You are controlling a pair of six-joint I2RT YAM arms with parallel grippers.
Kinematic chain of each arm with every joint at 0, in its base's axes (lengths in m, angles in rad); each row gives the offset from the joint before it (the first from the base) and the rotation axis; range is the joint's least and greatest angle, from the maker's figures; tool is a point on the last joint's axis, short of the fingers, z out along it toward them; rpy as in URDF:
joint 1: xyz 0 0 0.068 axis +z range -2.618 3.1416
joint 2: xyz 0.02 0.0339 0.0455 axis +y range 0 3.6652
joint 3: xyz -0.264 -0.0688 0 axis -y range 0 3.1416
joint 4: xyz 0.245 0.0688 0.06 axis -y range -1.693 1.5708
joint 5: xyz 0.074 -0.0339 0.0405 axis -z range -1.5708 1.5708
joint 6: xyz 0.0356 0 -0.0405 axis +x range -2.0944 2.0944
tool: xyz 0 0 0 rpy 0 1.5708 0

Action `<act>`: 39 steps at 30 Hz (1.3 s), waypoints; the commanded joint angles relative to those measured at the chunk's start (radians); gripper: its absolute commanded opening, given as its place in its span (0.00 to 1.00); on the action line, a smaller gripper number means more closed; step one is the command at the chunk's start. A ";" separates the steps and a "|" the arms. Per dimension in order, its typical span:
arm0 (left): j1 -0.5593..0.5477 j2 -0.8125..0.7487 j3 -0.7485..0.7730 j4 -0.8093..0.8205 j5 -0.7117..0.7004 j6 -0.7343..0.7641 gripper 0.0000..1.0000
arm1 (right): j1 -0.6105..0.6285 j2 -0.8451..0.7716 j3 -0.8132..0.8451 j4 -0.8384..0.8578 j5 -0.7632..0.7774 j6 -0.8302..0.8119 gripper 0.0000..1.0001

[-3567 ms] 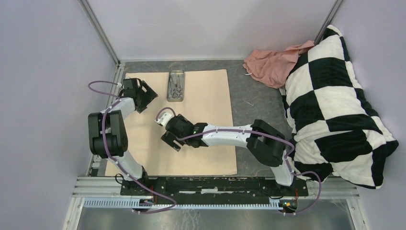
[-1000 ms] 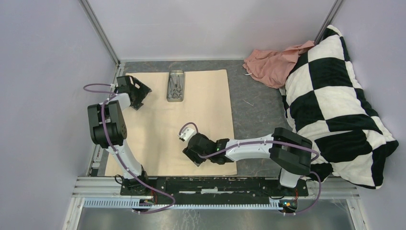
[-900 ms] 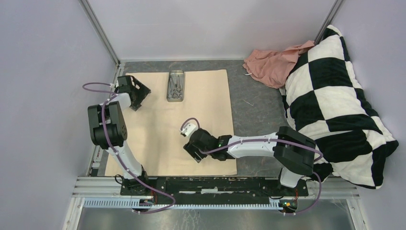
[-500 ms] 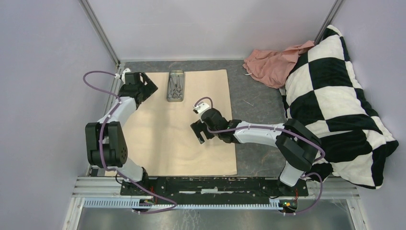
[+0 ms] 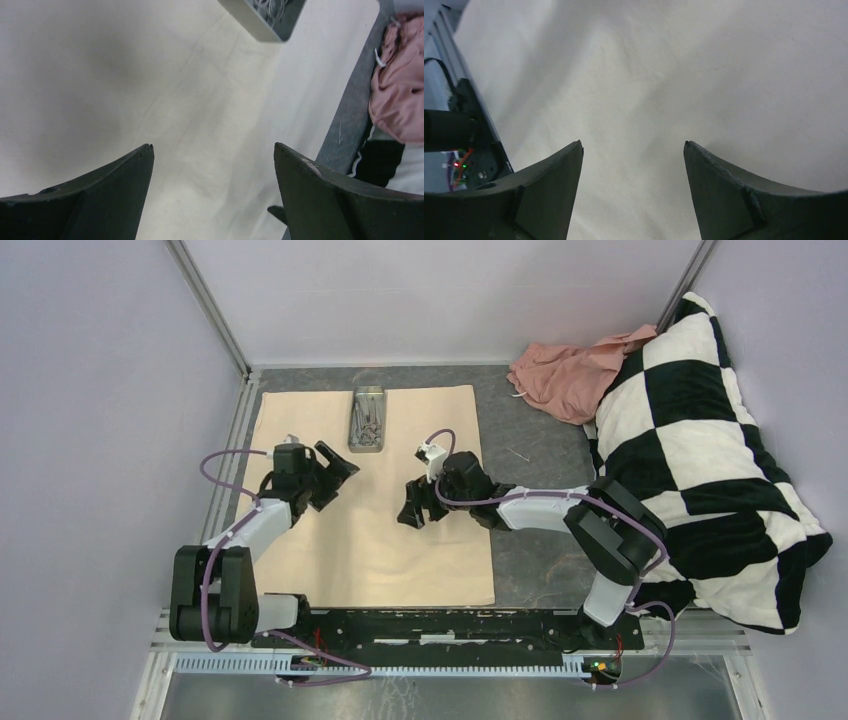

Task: Open and lay out the surgical kit
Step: Smooth out the surgical kit at the center of the board.

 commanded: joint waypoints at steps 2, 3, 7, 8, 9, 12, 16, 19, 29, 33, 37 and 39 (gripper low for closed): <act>-0.020 0.003 -0.086 0.068 0.073 -0.028 0.95 | -0.013 0.112 0.102 0.179 -0.195 0.089 0.80; -0.021 -0.002 -0.101 0.061 0.058 -0.026 0.95 | -0.018 0.128 0.112 0.188 -0.200 0.093 0.80; -0.021 -0.023 -0.152 0.012 -0.082 -0.023 0.97 | -0.054 0.203 0.132 0.237 -0.217 0.116 0.82; -0.021 -0.022 -0.155 -0.028 -0.117 -0.034 0.98 | -0.066 0.213 0.128 0.242 -0.220 0.123 0.82; -0.020 -0.019 -0.152 -0.067 -0.144 -0.041 0.99 | -0.075 0.217 0.114 0.245 -0.216 0.126 0.83; -0.018 -0.020 -0.154 -0.138 -0.190 -0.046 1.00 | -0.090 0.185 0.049 0.216 -0.159 0.085 0.85; -0.019 -0.094 -0.159 -0.163 -0.200 -0.027 1.00 | -0.103 0.118 -0.012 0.097 -0.060 0.004 0.86; -0.022 -0.162 -0.135 -0.168 -0.172 0.026 0.98 | -0.103 0.046 -0.027 0.018 0.013 -0.055 0.87; -0.029 -0.258 -0.122 -0.181 -0.226 0.053 1.00 | -0.079 -0.026 -0.022 0.053 -0.108 -0.015 0.90; -0.026 -0.188 -0.173 -0.132 -0.232 0.042 1.00 | -0.096 -0.032 -0.086 0.067 -0.091 -0.013 0.90; -0.025 -0.151 -0.189 -0.172 -0.267 0.003 1.00 | -0.142 -0.078 -0.195 0.074 -0.064 -0.023 0.90; -0.024 -0.167 -0.176 -0.231 -0.299 -0.009 1.00 | -0.164 -0.102 -0.239 0.047 -0.033 -0.040 0.90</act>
